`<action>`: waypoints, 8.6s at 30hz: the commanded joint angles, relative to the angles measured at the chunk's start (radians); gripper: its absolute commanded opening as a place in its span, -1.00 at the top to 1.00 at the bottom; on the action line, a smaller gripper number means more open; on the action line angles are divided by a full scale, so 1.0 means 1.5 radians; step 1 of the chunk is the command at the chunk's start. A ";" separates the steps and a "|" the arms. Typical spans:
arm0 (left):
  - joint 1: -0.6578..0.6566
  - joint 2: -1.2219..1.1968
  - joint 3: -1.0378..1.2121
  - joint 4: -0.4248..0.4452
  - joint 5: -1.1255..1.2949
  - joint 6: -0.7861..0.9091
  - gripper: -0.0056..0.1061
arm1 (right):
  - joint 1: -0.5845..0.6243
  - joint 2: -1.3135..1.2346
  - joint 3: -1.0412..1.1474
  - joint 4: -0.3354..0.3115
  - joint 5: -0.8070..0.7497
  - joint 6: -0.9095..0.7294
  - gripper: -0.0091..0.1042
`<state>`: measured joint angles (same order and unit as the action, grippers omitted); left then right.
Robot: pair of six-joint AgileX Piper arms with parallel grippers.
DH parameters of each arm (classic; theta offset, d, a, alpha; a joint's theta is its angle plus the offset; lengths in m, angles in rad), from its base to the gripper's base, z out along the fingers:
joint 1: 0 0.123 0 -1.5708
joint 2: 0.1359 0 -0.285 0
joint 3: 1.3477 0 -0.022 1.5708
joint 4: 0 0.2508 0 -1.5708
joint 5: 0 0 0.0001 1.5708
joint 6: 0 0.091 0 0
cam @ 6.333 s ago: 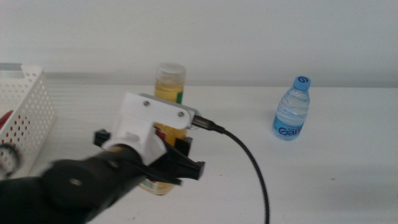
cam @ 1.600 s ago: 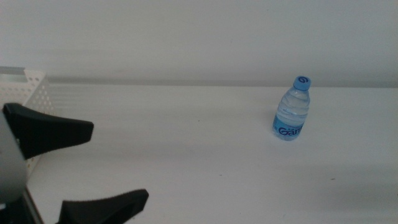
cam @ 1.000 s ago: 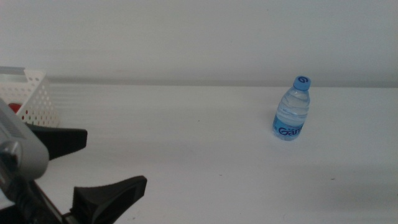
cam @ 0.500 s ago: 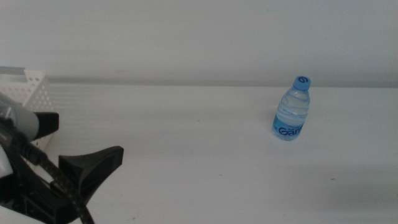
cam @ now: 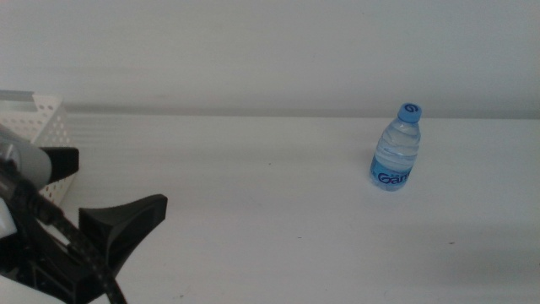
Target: Use arms to grab the bottles and put them into the dustbin to the left of the table.
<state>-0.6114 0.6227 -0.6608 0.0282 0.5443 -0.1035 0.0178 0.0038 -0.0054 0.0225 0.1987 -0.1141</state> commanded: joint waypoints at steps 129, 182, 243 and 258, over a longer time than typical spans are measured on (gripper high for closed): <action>0.003 -0.004 0.003 0.001 -0.012 0.001 -0.78 | 0.419 1.494 -1.010 -0.307 -0.405 0.273 0.86; 0.003 -0.004 0.003 0.001 -0.012 0.001 -0.78 | 0.532 0.589 -0.667 -0.234 0.412 0.294 -0.80; 0.003 -0.004 0.003 0.001 -0.012 0.001 -0.78 | 0.467 0.267 -0.383 0.010 0.255 -0.039 -0.80; 0.003 -0.004 0.003 0.001 -0.012 0.001 -0.78 | 0.467 0.267 -0.383 -0.029 0.257 0.026 -0.80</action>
<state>-0.6114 0.6227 -0.6608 0.0291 0.5403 -0.0999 0.7266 0.4056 -0.5821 0.0000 0.5952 -0.0755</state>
